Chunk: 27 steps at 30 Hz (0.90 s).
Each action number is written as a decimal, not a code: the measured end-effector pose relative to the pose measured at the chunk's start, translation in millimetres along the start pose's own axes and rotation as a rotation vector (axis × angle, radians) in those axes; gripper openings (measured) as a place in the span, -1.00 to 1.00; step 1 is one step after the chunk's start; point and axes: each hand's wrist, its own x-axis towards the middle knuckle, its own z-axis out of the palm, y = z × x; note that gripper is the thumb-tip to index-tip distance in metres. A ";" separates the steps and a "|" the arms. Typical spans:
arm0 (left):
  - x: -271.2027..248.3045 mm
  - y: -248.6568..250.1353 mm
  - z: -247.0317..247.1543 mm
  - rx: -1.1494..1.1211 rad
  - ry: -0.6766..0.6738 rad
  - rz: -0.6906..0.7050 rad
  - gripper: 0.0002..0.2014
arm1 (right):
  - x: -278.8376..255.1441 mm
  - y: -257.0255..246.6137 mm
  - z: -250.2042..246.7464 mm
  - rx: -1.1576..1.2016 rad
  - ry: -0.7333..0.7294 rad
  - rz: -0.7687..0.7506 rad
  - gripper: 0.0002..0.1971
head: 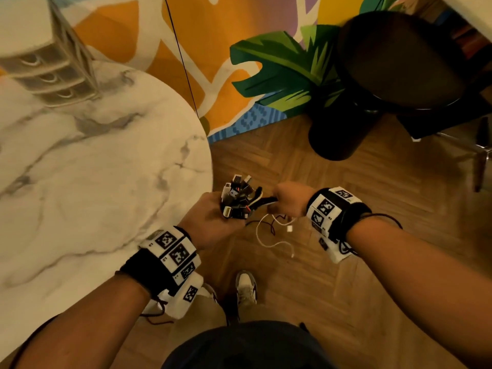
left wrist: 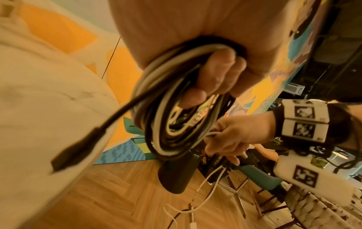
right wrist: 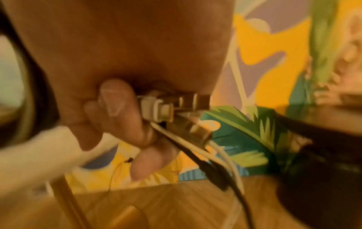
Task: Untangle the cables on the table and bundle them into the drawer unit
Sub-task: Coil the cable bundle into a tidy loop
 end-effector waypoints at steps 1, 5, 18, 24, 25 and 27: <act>1.3 0.2 2.2 0.032 0.051 -0.011 -0.81 | 0.6 0.1 -0.1 0.129 -0.028 -0.008 -0.77; 9.0 4.4 9.1 0.032 0.257 -0.044 -0.81 | -2.5 -7.8 -3.2 0.835 -0.004 -0.035 -0.78; 34.7 37.1 15.3 -0.490 0.360 -0.211 -0.76 | -10.7 -65.1 14.1 1.276 0.624 -0.178 -0.70; 30.5 43.4 8.8 -0.625 0.256 -0.273 -0.85 | -7.8 -58.1 22.5 1.025 0.648 -0.258 -0.76; 30.3 42.6 7.0 -0.623 0.255 -0.282 -0.87 | -7.3 -55.8 22.9 0.899 0.658 -0.276 -0.76; 29.9 39.9 5.6 -0.607 0.243 -0.300 -0.88 | -9.4 -53.0 23.8 0.683 0.679 -0.307 -0.71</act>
